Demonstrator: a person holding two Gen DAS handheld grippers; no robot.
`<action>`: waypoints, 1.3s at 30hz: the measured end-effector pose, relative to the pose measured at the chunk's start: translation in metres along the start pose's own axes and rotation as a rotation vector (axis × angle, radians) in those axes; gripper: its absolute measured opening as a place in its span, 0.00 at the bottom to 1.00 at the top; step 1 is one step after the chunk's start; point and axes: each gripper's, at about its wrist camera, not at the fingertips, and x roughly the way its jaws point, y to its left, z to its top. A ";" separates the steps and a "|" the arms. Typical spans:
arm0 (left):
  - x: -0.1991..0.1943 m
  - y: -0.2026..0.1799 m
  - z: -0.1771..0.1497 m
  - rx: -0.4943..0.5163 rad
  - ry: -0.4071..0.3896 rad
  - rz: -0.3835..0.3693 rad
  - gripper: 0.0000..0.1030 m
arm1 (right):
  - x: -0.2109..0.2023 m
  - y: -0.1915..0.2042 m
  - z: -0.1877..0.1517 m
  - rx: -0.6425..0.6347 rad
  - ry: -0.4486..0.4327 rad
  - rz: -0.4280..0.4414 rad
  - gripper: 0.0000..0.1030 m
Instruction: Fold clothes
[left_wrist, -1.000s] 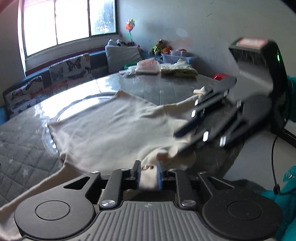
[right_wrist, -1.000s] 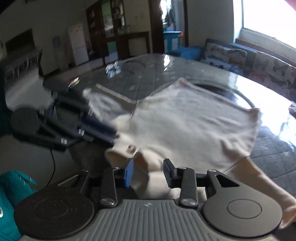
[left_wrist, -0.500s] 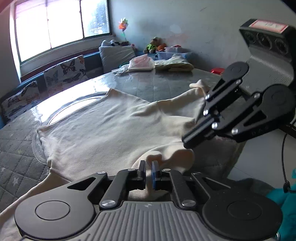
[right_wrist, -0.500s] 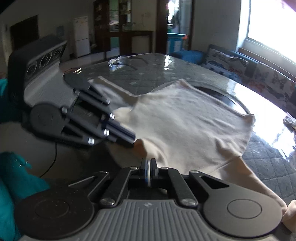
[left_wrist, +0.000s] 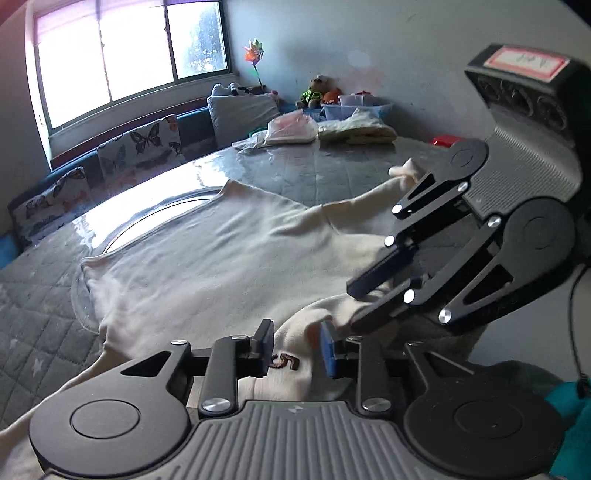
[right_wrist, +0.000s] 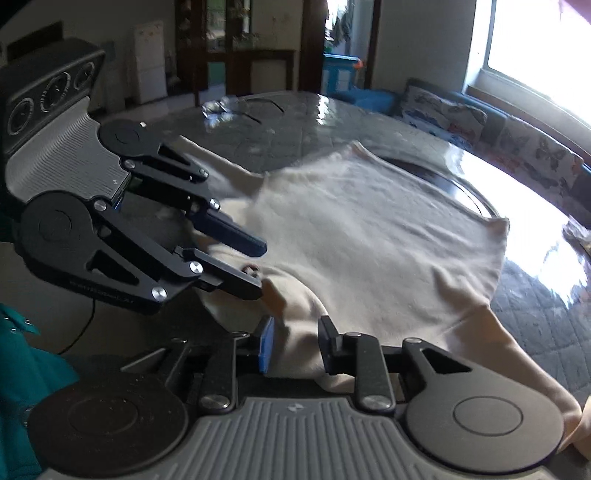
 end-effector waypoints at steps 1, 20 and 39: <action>0.004 0.000 -0.001 -0.003 0.004 -0.002 0.28 | 0.002 0.000 -0.001 0.002 0.008 -0.008 0.04; -0.013 0.001 -0.005 0.025 -0.011 -0.111 0.08 | -0.018 -0.025 -0.001 0.121 -0.076 0.045 0.13; 0.041 0.004 0.035 -0.151 -0.023 -0.117 0.15 | -0.057 -0.083 -0.027 0.280 -0.102 -0.315 0.27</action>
